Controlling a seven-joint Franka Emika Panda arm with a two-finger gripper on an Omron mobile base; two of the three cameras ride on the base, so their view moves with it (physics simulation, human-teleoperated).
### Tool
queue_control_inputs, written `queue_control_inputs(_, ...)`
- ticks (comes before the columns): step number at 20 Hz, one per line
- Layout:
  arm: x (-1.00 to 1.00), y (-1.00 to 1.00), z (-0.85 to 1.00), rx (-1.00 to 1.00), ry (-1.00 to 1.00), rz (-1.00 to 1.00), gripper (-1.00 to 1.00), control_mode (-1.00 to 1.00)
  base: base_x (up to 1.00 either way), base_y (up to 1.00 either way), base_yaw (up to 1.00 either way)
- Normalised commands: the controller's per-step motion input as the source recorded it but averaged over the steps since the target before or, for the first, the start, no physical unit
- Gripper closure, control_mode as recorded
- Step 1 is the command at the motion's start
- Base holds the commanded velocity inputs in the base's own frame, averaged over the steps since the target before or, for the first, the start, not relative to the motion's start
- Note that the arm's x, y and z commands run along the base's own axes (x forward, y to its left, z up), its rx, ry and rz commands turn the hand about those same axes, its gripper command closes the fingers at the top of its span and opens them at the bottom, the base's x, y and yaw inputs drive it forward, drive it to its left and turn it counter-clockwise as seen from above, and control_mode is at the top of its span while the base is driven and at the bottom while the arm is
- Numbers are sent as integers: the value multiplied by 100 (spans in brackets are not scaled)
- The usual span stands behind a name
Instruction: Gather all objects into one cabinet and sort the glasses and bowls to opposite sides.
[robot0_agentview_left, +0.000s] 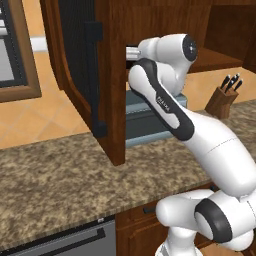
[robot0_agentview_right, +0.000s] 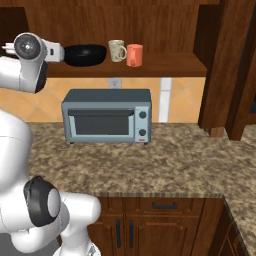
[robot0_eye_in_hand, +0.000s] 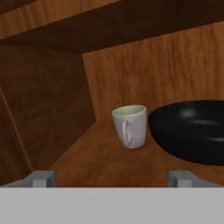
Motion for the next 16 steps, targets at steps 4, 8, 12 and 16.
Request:
queue_control_inputs(4, 2, 8, 0, -12, 0, -4, -100, -100, 0, 0, 0)
queue_control_inputs(8, 2, 11, -1, -9, 1, -7, -100, -100, 0, 0, 0)
queue_control_inputs(12, 10, 19, -4, -5, 0, -3, -100, -100, 0, 0, 0)
queue_control_inputs(16, 10, 9, -2, -4, 0, -4, -100, -100, 0, 0, 0)
